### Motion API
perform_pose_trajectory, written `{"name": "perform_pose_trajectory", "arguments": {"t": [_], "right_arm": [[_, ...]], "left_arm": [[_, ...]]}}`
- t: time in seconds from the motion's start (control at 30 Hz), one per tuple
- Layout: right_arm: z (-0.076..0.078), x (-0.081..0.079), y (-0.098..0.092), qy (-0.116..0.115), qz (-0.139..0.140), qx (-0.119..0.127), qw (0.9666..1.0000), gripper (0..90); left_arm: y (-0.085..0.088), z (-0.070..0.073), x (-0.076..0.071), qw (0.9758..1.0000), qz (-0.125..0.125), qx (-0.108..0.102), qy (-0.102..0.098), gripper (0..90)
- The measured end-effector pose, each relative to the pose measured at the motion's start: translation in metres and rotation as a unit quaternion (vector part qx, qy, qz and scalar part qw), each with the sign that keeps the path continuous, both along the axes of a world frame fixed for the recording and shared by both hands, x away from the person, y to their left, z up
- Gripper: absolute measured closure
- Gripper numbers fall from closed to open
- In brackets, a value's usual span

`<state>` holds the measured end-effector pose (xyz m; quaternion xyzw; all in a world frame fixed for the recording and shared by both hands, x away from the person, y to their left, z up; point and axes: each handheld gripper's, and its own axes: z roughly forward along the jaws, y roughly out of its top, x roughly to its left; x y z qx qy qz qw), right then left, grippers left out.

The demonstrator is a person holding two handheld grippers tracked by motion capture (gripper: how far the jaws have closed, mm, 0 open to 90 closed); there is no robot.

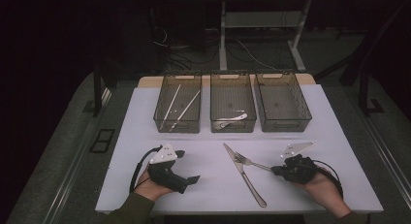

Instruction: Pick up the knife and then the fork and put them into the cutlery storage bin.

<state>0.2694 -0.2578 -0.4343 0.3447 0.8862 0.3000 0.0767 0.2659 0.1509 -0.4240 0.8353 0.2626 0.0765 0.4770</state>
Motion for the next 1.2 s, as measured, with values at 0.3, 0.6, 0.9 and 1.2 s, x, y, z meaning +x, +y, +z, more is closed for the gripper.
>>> {"name": "perform_pose_trajectory", "arguments": {"t": [0.3,0.6,0.9,1.2], "right_arm": [[0.003,0.004,-0.005,-0.002,0.005,0.023,0.9997,89.6],[0.011,0.008,-0.018,0.006,0.03,0.062,0.9976,62.4],[0.023,0.023,-0.015,0.009,0.07,0.032,0.997,51.0],[0.035,0.042,0.015,0.008,0.125,-0.037,0.9914,50.6]], "left_arm": [[0.0,0.0,0.0,1.0,-0.001,0.0,0.0,0.0],[-0.001,-0.001,0.0,1.0,-0.002,-0.001,0.004,0.0],[-0.001,-0.002,0.001,1.0,-0.006,0.0,0.005,0.0],[-0.002,-0.002,0.001,1.0,-0.007,0.0,0.006,0.0]]}}
